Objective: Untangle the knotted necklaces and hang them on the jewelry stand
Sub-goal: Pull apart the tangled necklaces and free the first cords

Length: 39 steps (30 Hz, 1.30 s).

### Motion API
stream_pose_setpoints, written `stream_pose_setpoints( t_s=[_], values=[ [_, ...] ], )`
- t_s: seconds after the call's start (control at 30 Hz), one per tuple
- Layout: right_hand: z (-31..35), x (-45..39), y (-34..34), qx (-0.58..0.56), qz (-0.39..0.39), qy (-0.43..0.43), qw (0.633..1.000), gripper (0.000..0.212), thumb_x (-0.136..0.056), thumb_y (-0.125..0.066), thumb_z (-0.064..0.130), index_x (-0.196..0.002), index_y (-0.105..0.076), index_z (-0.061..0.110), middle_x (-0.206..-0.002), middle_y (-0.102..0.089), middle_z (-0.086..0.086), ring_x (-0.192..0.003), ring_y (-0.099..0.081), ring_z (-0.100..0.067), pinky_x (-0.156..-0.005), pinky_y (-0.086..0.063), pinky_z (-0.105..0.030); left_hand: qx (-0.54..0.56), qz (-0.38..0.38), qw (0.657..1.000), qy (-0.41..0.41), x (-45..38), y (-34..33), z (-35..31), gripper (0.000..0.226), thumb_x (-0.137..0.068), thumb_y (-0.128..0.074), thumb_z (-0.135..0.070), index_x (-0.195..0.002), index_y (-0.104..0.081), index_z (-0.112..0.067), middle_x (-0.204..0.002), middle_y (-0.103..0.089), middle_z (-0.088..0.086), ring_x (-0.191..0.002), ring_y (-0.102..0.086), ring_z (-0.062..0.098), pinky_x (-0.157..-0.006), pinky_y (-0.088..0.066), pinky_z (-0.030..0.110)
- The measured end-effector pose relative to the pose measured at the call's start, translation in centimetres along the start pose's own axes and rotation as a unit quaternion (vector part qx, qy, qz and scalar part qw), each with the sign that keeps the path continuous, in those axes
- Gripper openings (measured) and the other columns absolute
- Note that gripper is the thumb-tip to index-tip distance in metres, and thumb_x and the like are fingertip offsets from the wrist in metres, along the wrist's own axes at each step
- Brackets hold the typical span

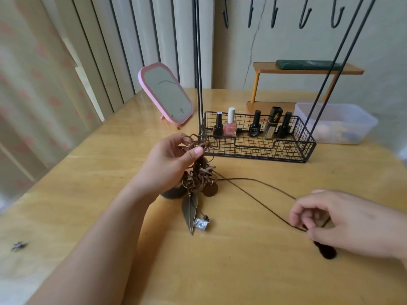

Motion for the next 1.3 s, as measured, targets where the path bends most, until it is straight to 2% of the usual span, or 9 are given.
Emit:
stream_pose_setpoints(
  t_s=[0.1, 0.23, 0.33, 0.4, 0.5, 0.6, 0.77, 1.03, 1.3],
  values=[
    [-0.2, 0.1, -0.1, 0.033, 0.008, 0.000, 0.999, 0.025, -0.069, -0.055, 0.028, -0.084, -0.068, 0.044, -0.085, -0.061, 0.016, -0.083, -0.058, -0.011, -0.076, -0.052, -0.028, 0.011, -0.037, 0.999, -0.007, -0.1, 0.1, 0.2, 0.033, -0.090, -0.071, -0.026, -0.092, -0.054, 0.002, -0.081, -0.062, 0.022, -0.074, -0.055, 0.026, -0.069, -0.044, 0.040],
    [0.8, -0.3, -0.1, -0.011, -0.028, 0.035, 0.999, 0.022, -0.071, -0.061, 0.016, -0.082, -0.060, 0.035, -0.074, -0.061, 0.009, -0.065, -0.051, -0.013, -0.062, -0.050, -0.033, 0.082, -0.045, 0.995, -0.023, 0.0, 0.2, -0.7, 0.014, -0.088, -0.067, -0.005, -0.092, -0.055, -0.006, -0.086, -0.073, 0.022, -0.066, -0.068, 0.022, -0.063, -0.056, 0.029],
    [2.5, -0.7, 0.9, -0.058, -0.185, 0.100, 0.976, 0.021, -0.085, -0.066, 0.019, -0.083, -0.062, 0.039, -0.077, -0.062, 0.013, -0.066, -0.052, -0.010, -0.056, -0.042, -0.018, 0.188, 0.032, 0.981, -0.033, 0.1, -1.1, -1.1, 0.027, -0.086, -0.059, 0.016, -0.100, -0.052, -0.007, -0.084, -0.069, 0.017, -0.076, -0.069, 0.023, -0.066, -0.058, 0.031],
    [3.7, -0.9, 1.3, -0.095, -0.295, 0.123, 0.943, 0.022, -0.086, -0.066, 0.018, -0.086, -0.065, 0.039, -0.085, -0.064, 0.014, -0.075, -0.056, -0.012, -0.056, -0.041, -0.012, 0.238, 0.077, 0.967, -0.042, 0.3, -2.1, -1.4, 0.031, -0.082, -0.056, 0.013, -0.104, -0.051, -0.008, -0.085, -0.063, 0.016, -0.075, -0.064, 0.024, -0.068, -0.056, 0.032],
    [4.6, -1.5, 1.0, -0.180, -0.367, 0.139, 0.902, 0.025, -0.086, -0.070, 0.010, -0.096, -0.068, 0.033, -0.088, -0.067, 0.012, -0.082, -0.063, -0.016, -0.066, -0.052, -0.024, 0.274, 0.136, 0.950, -0.061, 0.6, -3.3, -1.9, 0.032, -0.081, -0.051, 0.014, -0.106, -0.049, -0.006, -0.086, -0.055, 0.014, -0.073, -0.058, 0.024, -0.071, -0.054, 0.034],
    [5.3, -1.9, 0.6, -0.234, -0.365, 0.174, 0.884, 0.014, -0.087, -0.070, 0.025, -0.100, -0.069, 0.026, -0.091, -0.069, 0.009, -0.090, -0.066, -0.019, -0.072, -0.055, -0.035, 0.246, 0.155, 0.953, -0.089, 0.8, -3.8, -2.2, 0.031, -0.082, -0.047, 0.017, -0.105, -0.049, -0.003, -0.088, -0.049, 0.013, -0.076, -0.050, 0.023, -0.071, -0.052, 0.034],
    [5.9, -2.3, -0.4, -0.247, -0.330, 0.174, 0.894, 0.026, -0.074, -0.074, 0.051, -0.085, -0.066, 0.029, -0.088, -0.067, 0.009, -0.087, -0.065, -0.019, -0.072, -0.055, -0.042, 0.211, 0.174, 0.957, -0.097, 1.1, -4.0, -2.4, 0.029, -0.083, -0.050, 0.019, -0.102, -0.053, -0.003, -0.089, -0.051, 0.011, -0.079, -0.053, 0.017, -0.074, -0.054, 0.032],
    [5.3, -3.0, -0.9, -0.307, -0.319, 0.138, 0.886, 0.029, -0.078, -0.081, 0.006, -0.085, -0.071, 0.032, -0.086, -0.071, 0.005, -0.078, -0.068, -0.013, -0.073, -0.058, -0.034, 0.199, 0.227, 0.949, -0.094, 1.6, -4.6, -2.7, 0.032, -0.083, -0.050, 0.021, -0.099, -0.055, -0.006, -0.087, -0.054, 0.006, -0.078, -0.053, 0.016, -0.074, -0.054, 0.028],
    [5.1, -2.2, 0.3, -0.223, -0.328, 0.118, 0.911, 0.022, -0.083, -0.076, 0.015, -0.076, -0.068, 0.035, -0.089, -0.069, 0.017, -0.081, -0.066, -0.008, -0.070, -0.050, -0.013, 0.121, 0.190, 0.970, -0.087, 1.4, -4.1, -2.5, 0.028, -0.078, -0.069, 0.009, -0.094, -0.057, -0.010, -0.092, -0.056, -0.002, -0.085, -0.054, 0.011, -0.079, -0.048, 0.028]
  ],
)
Point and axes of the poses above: each hand's wrist, its own x-axis away from the middle knuckle, its own y-axis out of the back of the hand, z = x × y, the point moved 5 cm from there along -x, towards the middle knuckle
